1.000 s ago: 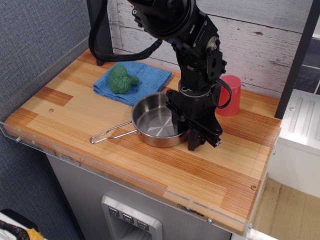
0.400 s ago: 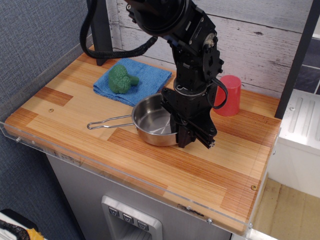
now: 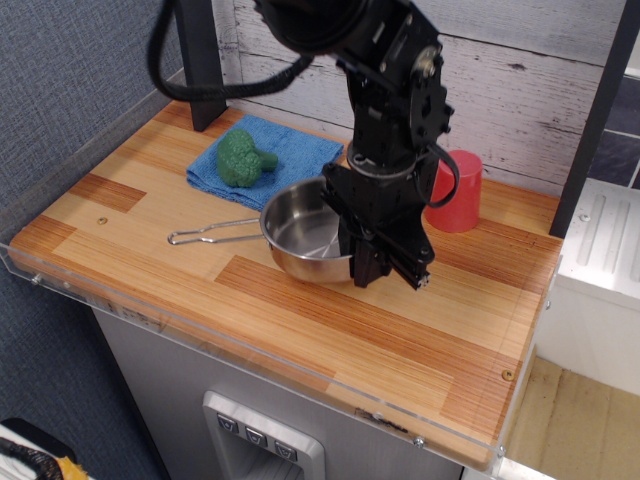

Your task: Put the pot in the front right corner of table

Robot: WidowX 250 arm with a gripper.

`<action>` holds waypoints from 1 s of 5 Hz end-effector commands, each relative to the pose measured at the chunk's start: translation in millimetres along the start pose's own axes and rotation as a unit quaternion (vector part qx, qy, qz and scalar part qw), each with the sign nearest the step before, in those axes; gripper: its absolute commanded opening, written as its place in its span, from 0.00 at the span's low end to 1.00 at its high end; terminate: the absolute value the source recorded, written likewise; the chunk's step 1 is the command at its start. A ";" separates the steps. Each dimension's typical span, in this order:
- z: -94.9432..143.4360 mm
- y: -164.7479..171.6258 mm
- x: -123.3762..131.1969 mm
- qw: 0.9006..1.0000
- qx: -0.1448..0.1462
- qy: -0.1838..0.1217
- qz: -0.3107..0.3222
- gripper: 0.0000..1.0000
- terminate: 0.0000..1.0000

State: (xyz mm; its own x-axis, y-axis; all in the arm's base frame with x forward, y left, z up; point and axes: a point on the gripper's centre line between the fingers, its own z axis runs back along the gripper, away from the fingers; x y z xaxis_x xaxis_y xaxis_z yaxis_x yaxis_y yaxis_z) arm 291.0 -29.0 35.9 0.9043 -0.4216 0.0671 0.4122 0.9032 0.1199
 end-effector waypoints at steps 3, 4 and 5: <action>20.3 -49.0 -19.3 0.995 0.016 -0.055 -0.087 0.00 0.00; 16.2 -70.5 -20.5 0.990 0.026 -0.044 -0.130 0.00 0.00; 14.8 -89.7 -23.6 0.985 0.023 -0.051 -0.164 0.00 0.00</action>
State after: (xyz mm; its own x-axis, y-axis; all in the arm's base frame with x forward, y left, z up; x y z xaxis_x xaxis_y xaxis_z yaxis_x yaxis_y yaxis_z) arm 232.1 -104.6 32.3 0.7086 -0.6994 0.0933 0.6777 0.7114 0.1860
